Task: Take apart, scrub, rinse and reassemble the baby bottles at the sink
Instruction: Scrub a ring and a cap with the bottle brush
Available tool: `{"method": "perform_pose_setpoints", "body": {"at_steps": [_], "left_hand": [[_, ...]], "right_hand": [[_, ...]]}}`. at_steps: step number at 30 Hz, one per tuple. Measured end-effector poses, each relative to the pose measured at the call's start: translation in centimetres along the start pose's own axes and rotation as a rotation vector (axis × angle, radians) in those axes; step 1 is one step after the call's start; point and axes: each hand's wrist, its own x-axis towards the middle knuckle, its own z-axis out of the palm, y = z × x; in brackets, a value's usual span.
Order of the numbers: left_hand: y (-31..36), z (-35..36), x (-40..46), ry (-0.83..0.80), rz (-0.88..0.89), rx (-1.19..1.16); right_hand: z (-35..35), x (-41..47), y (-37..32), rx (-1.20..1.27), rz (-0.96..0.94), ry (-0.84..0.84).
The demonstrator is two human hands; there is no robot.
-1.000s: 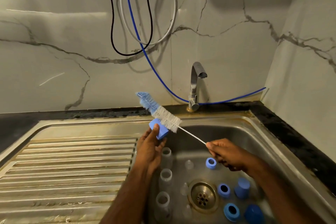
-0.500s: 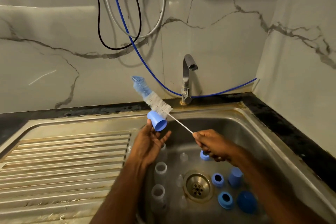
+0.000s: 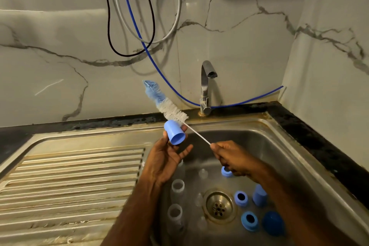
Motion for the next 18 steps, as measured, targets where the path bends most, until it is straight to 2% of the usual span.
{"method": "perform_pose_setpoints", "body": {"at_steps": [3, 10, 13, 18], "left_hand": [[0.3, -0.3, 0.1, 0.053, -0.006, -0.029], [0.1, -0.3, 0.4, 0.140, 0.027, -0.072], [0.2, -0.5, 0.5, 0.150, 0.075, 0.043], [-2.6, 0.6, -0.2, -0.021, 0.153, 0.494]], "right_hand": [[-2.5, -0.8, 0.5, 0.000, 0.072, -0.161], [-5.1, -1.2, 1.5, -0.016, 0.153, -0.233], [-6.7, -1.8, 2.1, -0.038, 0.156, -0.169], [-9.4, -3.1, 3.6, -0.233, 0.076, 0.057]]}}
